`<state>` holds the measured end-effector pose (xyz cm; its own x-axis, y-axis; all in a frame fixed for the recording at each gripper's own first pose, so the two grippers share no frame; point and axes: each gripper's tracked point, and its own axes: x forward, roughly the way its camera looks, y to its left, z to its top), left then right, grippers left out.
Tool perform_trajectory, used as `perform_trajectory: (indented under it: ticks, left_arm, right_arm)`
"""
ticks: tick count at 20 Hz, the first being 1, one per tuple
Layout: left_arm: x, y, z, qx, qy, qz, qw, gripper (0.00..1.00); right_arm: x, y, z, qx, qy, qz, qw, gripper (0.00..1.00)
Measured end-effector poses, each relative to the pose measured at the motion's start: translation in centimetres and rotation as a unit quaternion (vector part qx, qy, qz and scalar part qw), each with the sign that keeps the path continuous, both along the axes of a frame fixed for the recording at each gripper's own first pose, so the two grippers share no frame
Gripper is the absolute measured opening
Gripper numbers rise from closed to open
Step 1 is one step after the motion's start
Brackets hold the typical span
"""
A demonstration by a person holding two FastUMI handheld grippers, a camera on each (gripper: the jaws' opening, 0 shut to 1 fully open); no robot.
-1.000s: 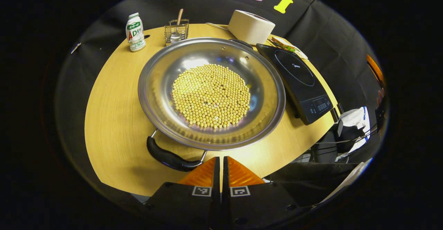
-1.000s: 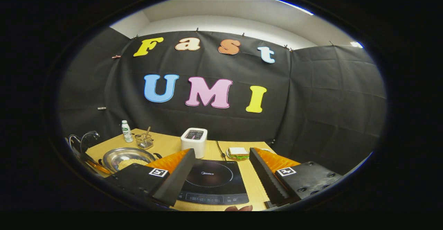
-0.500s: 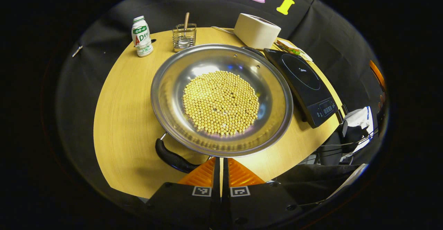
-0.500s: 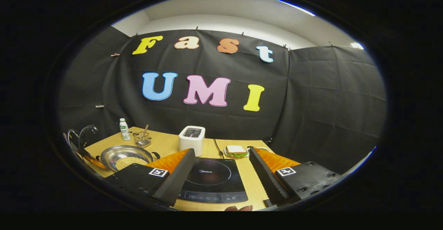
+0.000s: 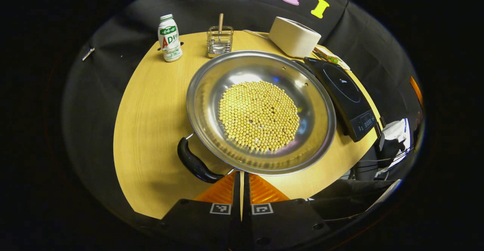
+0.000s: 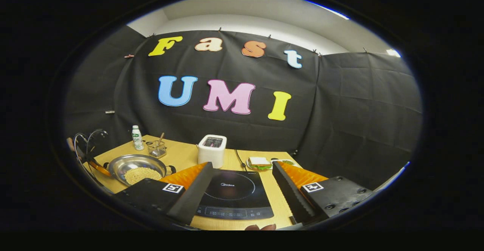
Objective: First push the handle of the pot to place it horizontally, then grasp the pot with both hands and set it on the induction cooktop.
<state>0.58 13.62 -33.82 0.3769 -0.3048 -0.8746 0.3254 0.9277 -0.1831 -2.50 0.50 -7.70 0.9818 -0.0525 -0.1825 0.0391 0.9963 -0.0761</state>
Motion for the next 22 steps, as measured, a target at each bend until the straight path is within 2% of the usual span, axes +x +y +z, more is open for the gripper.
perform_trajectory:
  ticks: [5, 10, 22]
  left_arm:
    - [2.1, 2.5, -0.7, 0.017, -0.002, 0.016, 1.000, 0.05]
    - [5.0, 4.7, -1.2, 0.034, -0.011, 0.049, 0.998, 0.05]
    - [11.5, 6.6, -1.3, 0.050, -0.040, 0.096, 0.993, 0.05]
  right_arm:
    - [0.1, 0.3, -0.2, -0.001, 0.006, -0.004, 1.000, 0.98]
    - [0.2, 1.3, -0.6, -0.005, 0.013, 0.002, 1.000, 0.98]
    - [0.8, 1.1, -0.4, -0.001, 0.021, -0.008, 1.000, 0.98]
